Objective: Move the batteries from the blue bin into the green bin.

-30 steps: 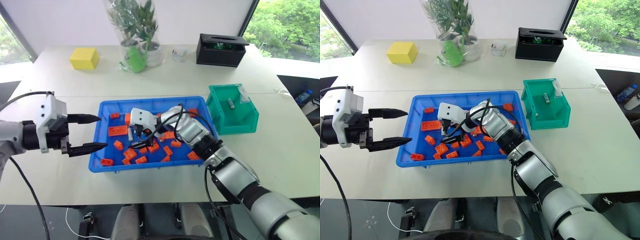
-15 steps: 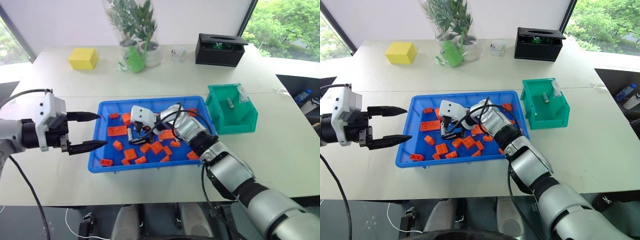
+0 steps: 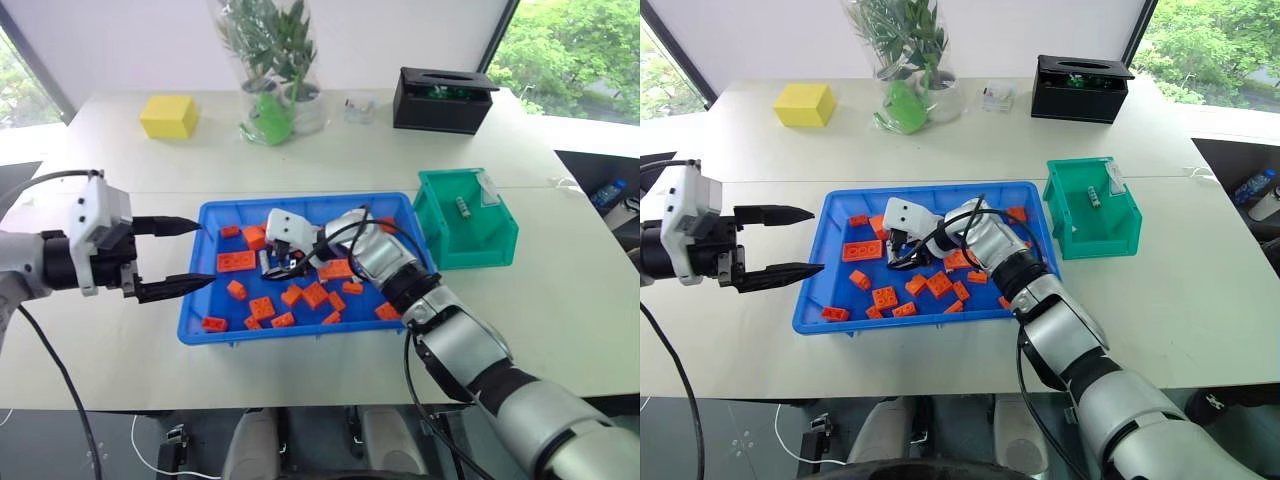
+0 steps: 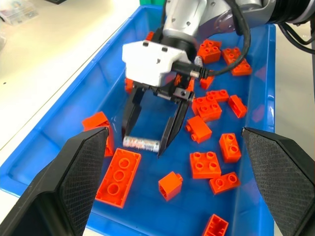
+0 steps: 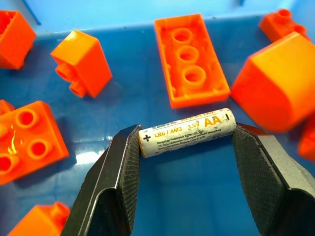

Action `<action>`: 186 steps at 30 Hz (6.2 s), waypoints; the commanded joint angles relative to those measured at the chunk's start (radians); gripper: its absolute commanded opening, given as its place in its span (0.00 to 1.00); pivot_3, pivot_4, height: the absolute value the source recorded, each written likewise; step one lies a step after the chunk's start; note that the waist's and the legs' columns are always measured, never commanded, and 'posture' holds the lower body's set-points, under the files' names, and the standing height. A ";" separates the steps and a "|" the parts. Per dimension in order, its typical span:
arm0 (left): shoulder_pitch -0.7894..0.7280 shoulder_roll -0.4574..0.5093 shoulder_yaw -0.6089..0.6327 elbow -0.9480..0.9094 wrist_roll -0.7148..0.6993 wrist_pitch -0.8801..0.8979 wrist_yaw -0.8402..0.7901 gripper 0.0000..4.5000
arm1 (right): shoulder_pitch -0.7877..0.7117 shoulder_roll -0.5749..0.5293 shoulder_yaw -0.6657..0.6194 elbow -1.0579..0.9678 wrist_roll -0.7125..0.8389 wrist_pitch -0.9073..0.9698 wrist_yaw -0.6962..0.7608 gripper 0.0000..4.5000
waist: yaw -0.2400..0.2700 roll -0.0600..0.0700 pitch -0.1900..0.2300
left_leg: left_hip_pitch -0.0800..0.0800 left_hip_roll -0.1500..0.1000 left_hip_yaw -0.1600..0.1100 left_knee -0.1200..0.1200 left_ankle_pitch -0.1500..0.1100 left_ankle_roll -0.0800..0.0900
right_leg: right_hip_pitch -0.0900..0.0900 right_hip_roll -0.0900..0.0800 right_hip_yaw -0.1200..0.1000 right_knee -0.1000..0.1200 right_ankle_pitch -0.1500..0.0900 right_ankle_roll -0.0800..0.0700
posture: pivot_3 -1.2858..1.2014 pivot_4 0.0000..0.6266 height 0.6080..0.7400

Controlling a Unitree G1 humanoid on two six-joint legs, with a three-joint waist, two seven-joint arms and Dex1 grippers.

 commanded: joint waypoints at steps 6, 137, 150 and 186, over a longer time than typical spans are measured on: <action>-0.060 -0.052 -0.081 0.007 0.006 -0.022 0.003 1.00 | 0.075 -0.315 -0.269 -0.610 0.153 0.388 0.012 0.49 | 0.013 0.000 0.000 | -0.001 0.000 -0.001 0.000 0.000 0.000 | 0.000 0.000 0.000 -0.001 0.000 0.000 | 0.52 0.24 0.97; -0.192 -0.120 -0.205 0.012 0.036 -0.035 0.035 1.00 | 0.156 -0.379 -0.038 -0.423 0.052 0.071 0.185 0.49 | 0.029 -0.003 0.001 | 0.000 -0.001 0.001 0.001 0.000 0.000 | 0.001 0.002 -0.001 -0.001 0.000 0.000 | 0.52 0.24 0.97; -0.217 -0.242 -0.252 0.068 0.063 -0.063 0.067 1.00 | 0.259 -0.750 -0.465 -0.643 0.178 0.426 0.028 0.49 | 0.031 -0.003 0.001 | -0.001 -0.001 0.001 0.001 0.000 0.000 | 0.001 0.001 -0.002 -0.002 -0.001 -0.002 | 0.52 0.24 0.97; -0.198 -0.263 -0.286 0.054 0.090 -0.108 0.029 1.00 | 0.170 -0.656 0.000 -0.486 0.040 -0.043 0.276 0.87 | 0.025 -0.003 0.002 | 0.000 -0.001 -0.001 0.002 0.000 0.000 | 0.001 0.002 0.000 -0.002 -0.001 -0.001 | 0.52 0.24 0.97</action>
